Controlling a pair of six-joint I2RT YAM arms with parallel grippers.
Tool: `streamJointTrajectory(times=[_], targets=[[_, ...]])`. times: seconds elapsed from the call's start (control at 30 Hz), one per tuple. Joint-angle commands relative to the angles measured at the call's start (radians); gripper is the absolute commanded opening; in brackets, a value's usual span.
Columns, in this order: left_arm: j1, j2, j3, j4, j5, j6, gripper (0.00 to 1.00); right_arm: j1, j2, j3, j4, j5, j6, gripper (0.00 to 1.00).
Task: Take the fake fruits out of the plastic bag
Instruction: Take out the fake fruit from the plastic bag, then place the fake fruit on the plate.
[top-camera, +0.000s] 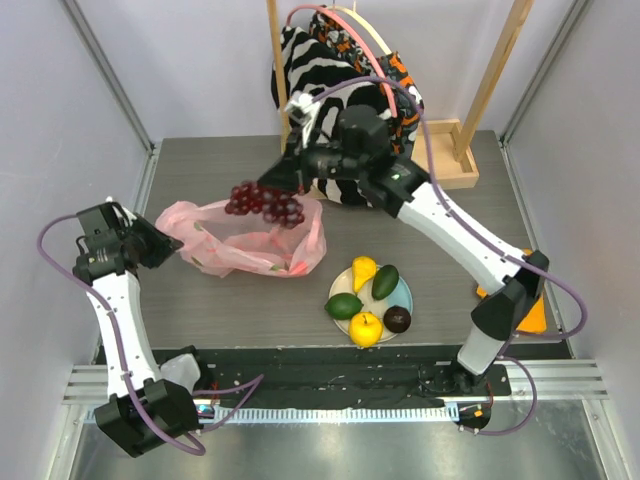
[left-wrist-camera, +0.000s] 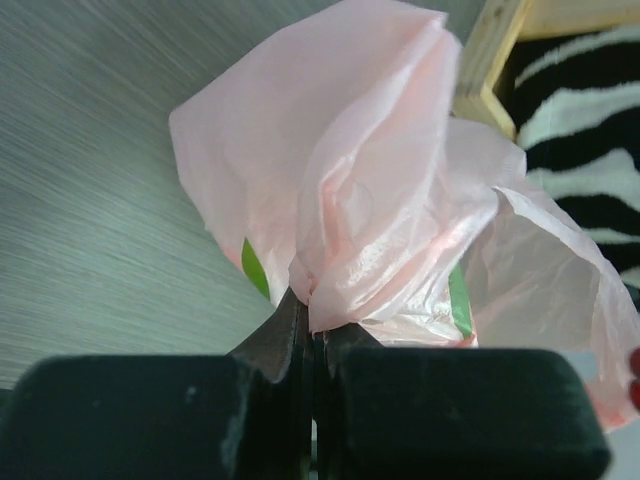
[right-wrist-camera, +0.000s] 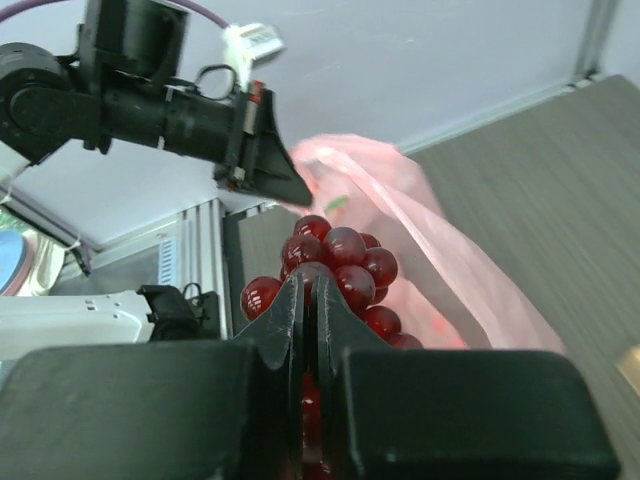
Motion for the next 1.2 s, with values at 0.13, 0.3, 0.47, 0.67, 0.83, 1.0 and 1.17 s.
streamJointTrajectory(times=[0.13, 0.3, 0.47, 0.67, 0.83, 1.0, 1.17], targets=[[0.006, -0.032, 0.068, 0.159, -0.247, -0.065, 0.0, -0.112, -0.249, -0.031, -0.345, -0.03, -0.219, 0.01], [0.006, -0.053, 0.045, 0.178, -0.208, -0.099, 0.0, -0.149, -0.414, -0.239, -0.485, 0.012, -0.357, 0.01], [0.006, -0.095, 0.018, 0.17, -0.181, -0.098, 0.0, -0.147, -0.489, -0.436, -0.475, 0.042, -0.409, 0.01], [0.006, -0.136, 0.01, 0.144, -0.181, -0.072, 0.0, -0.149, -0.492, -0.56, -0.444, 0.069, -0.467, 0.01], [0.006, -0.168, -0.01, 0.123, -0.183, -0.07, 0.0, -0.162, -0.494, -0.642, -0.438, 0.092, -0.506, 0.01], [0.006, -0.181, -0.013, 0.103, -0.184, -0.055, 0.0, -0.17, -0.51, -0.72, -0.441, 0.099, -0.569, 0.01], [0.006, -0.182, -0.015, 0.097, -0.188, -0.055, 0.0, -0.17, -0.532, -0.795, -0.442, 0.122, -0.593, 0.01]])
